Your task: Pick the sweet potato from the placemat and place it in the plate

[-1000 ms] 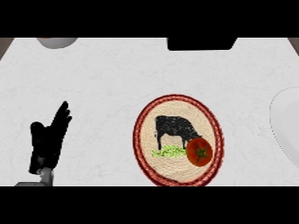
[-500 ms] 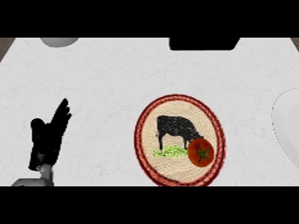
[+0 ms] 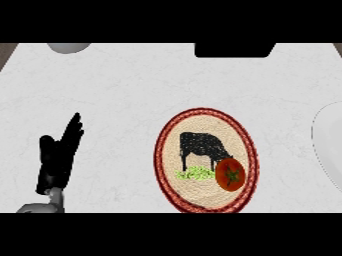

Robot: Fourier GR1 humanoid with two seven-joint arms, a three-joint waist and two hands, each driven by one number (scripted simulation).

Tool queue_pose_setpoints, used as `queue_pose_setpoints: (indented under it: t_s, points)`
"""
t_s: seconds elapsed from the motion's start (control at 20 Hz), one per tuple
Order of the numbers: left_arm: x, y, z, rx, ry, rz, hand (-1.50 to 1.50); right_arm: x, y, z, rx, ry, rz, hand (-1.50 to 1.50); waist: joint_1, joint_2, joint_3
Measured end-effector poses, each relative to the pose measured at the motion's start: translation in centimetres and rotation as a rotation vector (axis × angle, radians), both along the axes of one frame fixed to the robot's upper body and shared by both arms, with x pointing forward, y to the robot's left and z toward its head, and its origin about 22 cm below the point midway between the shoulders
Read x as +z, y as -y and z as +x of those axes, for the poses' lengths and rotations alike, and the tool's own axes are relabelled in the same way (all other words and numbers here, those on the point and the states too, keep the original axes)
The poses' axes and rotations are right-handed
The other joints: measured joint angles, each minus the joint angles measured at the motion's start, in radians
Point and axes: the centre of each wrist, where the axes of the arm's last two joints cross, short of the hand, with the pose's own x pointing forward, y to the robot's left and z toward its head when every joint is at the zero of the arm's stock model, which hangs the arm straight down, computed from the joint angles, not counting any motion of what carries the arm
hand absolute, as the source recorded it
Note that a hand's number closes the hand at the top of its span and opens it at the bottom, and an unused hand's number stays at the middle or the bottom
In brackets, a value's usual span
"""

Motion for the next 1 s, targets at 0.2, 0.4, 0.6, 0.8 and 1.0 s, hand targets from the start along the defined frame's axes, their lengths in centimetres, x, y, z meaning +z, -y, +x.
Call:
queue_pose_setpoints:
  t_s: [0.2,0.4,0.6,0.8,1.0]
  points:
    - [-0.2,-0.2,0.2,-0.002,-0.002,0.000,0.00,-0.8,0.1,-0.2,-0.031,-0.029,0.003,-1.50,0.000,0.000,0.000]
    - [0.6,-0.1,0.1,0.000,-0.002,0.004,0.00,-1.4,0.3,-0.8,-0.058,-0.043,0.005,-1.50,0.000,0.000,0.000]
    - [0.1,0.5,-0.2,0.000,0.001,0.002,0.00,-1.4,0.4,-1.8,-0.090,-0.074,0.007,-1.50,-0.001,0.000,0.000]
    - [-0.2,0.5,0.1,0.001,-0.003,0.003,0.00,-2.3,0.5,-3.7,-0.106,-0.094,0.015,-1.50,-0.003,0.000,0.000]
    - [0.0,0.7,0.5,0.001,-0.005,-0.003,0.00,-2.2,0.6,-4.7,-0.126,-0.098,0.014,-1.50,-0.003,0.000,0.000]
